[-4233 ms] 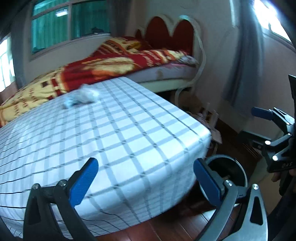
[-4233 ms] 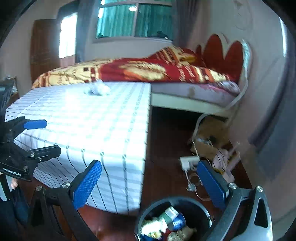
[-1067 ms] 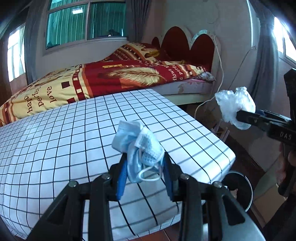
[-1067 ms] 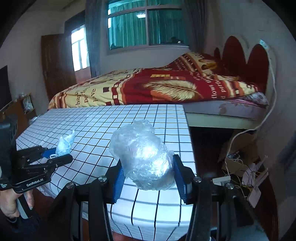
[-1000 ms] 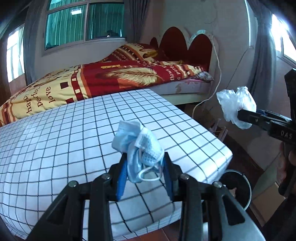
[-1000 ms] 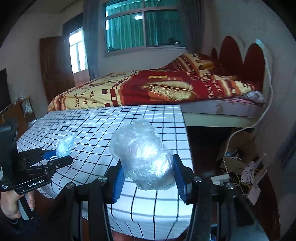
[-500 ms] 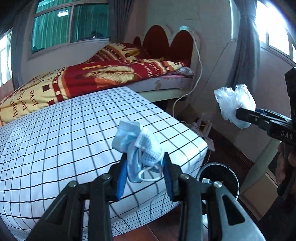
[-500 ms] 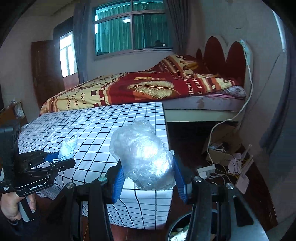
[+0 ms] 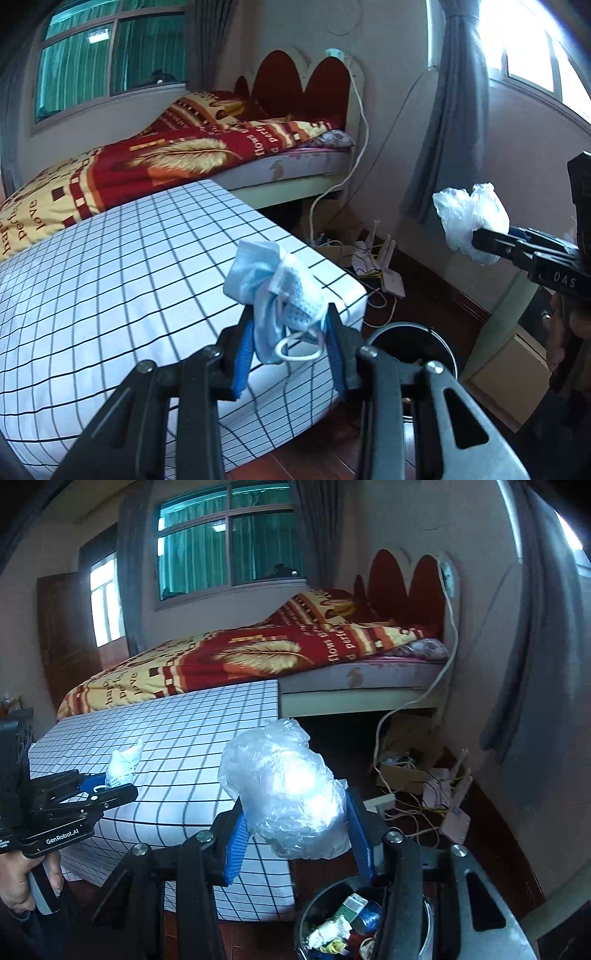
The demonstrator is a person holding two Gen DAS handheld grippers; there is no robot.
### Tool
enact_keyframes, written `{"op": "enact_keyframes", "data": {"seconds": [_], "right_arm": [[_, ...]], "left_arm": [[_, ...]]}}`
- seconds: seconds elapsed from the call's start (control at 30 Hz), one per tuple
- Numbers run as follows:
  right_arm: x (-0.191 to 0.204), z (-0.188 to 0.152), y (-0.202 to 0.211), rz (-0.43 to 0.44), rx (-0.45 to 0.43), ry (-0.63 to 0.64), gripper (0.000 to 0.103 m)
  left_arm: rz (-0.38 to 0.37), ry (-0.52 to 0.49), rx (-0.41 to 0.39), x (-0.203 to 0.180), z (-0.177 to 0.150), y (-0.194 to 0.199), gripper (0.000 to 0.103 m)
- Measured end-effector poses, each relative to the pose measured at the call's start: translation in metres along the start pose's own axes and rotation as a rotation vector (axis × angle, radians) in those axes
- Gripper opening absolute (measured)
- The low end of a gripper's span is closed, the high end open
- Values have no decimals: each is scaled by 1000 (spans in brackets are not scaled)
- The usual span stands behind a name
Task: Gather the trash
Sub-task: 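Carry the blue mask and plastic bag over the black bucket, then open both tools to drop the mask and plastic bag into the bucket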
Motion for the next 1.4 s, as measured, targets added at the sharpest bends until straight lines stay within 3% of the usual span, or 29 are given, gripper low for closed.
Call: {"op": "enact_keyframes", "data": {"seconds": [0.5, 0.83, 1.4], "right_arm": [[-60, -40, 16, -96, 33, -67, 51], [-97, -70, 24, -160, 68, -91, 51], [-135, -133, 7, -190, 157, -117, 51]], "left_arm": [[-92, -76, 47, -66, -8, -29, 36], [-169, -147, 128, -115, -32, -57, 36], [-260, -206, 202, -179, -62, -98, 36]]}}
Point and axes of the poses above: each gripper's, at about its wrist camera, not at the fingertips, and y roughly against the way its jaws point, x to its left, z to its top, the point moved 10 cm from there along -y, roughly the way its jaws point, and after that the axes turned 4 degrees about x, right-handed, at the moved point
